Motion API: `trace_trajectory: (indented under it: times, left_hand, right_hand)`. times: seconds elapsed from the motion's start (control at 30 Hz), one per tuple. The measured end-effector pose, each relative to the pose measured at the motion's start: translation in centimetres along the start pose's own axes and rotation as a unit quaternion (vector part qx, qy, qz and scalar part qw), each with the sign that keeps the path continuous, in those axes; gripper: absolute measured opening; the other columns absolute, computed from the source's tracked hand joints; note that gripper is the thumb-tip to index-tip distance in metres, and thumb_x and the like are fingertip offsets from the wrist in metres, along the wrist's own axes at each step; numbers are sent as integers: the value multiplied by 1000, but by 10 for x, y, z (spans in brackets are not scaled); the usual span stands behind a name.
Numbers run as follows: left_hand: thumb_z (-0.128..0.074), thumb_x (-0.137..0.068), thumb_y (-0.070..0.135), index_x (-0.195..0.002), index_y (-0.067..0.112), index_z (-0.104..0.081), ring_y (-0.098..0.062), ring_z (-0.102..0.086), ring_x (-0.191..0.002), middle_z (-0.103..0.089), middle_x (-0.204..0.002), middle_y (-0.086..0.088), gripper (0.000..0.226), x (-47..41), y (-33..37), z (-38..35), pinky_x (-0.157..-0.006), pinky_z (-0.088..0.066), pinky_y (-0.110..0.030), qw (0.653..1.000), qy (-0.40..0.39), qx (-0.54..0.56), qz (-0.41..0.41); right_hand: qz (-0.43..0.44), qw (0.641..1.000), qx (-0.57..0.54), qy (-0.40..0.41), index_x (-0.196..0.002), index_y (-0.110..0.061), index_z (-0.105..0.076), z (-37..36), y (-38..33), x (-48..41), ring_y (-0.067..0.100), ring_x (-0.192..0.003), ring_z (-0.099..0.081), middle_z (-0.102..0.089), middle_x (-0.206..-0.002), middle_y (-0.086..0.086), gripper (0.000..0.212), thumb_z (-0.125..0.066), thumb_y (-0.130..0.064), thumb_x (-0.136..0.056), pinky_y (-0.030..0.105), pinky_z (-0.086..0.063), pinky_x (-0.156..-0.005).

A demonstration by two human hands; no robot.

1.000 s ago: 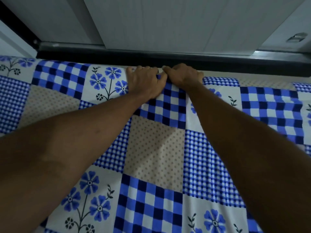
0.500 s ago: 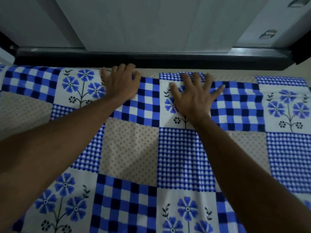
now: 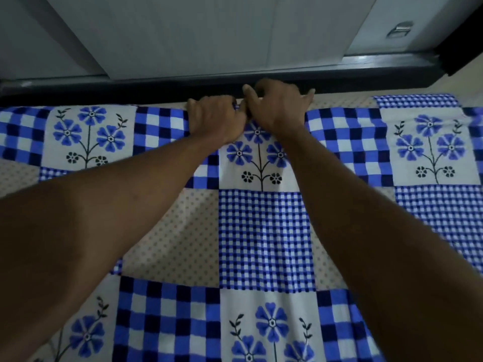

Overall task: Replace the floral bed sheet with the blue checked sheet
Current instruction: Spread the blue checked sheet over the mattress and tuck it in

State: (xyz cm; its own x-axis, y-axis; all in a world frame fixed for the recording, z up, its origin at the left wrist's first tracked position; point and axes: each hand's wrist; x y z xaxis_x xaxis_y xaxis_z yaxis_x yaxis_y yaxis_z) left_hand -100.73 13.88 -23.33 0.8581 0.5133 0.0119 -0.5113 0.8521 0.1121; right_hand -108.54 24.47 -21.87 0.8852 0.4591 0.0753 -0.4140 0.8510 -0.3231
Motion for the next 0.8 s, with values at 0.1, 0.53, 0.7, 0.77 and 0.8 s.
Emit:
trace_trajectory:
  times: [0.1, 0.53, 0.7, 0.77, 0.8]
  left_hand:
    - [-19, -93, 66, -79, 19, -69, -26, -53, -71, -61, -71, -4, 71, -9, 2, -4, -92, -37, -48, 999, -18, 1, 28]
    - [-35, -94, 51, -110, 22, -66, -30, -57, -106, -69, -108, -4, 45, 0, 6, 3, -94, -34, -45, 995, 51, 80, 2]
    - [-34, -98, 54, -144, 32, -42, -22, -29, -143, -38, -153, 1, 52, 80, 20, -5, -116, -14, -54, 992, 66, 91, -49]
    - [-26, -99, 59, -152, 37, -27, -21, -14, -150, -21, -162, 2, 57, 88, 21, -11, -118, -3, -57, 996, 31, 71, -38]
    - [-24, -99, 61, -153, 38, -24, -22, -12, -151, -19, -163, 2, 58, 85, 21, -12, -118, -2, -58, 997, 25, 61, -33]
  right_hand:
    - [-5, 991, -21, 133, -126, -31, -59, 1, 24, 49, 21, -133, -46, -62, -130, -5, 49, -37, -62, -95, 62, -8, -118]
    - [-95, 977, 165, -96, -111, -18, -65, 30, 54, -3, 38, -118, -53, -67, -114, 14, 83, -13, -78, -88, 70, -11, -111]
    - [-96, 981, 100, -132, -115, -17, -64, 31, 56, -19, 33, -111, -58, -68, -113, 11, 79, -22, -79, -89, 59, -17, -112]
    - [-69, 991, 72, -88, -122, -25, -64, 26, 62, -18, 31, -119, -55, -67, -120, 8, 79, -19, -81, -88, 60, -14, -114]
    - [-46, 997, 43, -41, -128, -29, -61, 25, 63, -12, 28, -127, -51, -64, -128, 5, 74, -21, -79, -90, 61, -11, -116]
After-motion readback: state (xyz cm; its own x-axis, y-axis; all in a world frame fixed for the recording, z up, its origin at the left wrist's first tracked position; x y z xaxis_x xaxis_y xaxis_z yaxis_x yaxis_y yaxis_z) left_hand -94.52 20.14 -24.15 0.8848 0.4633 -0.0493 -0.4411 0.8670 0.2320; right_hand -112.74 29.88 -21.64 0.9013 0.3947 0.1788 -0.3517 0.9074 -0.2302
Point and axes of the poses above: each hand's wrist, its own x-axis away from the middle knuckle, its own z-axis out of the back of the hand, y = z × x
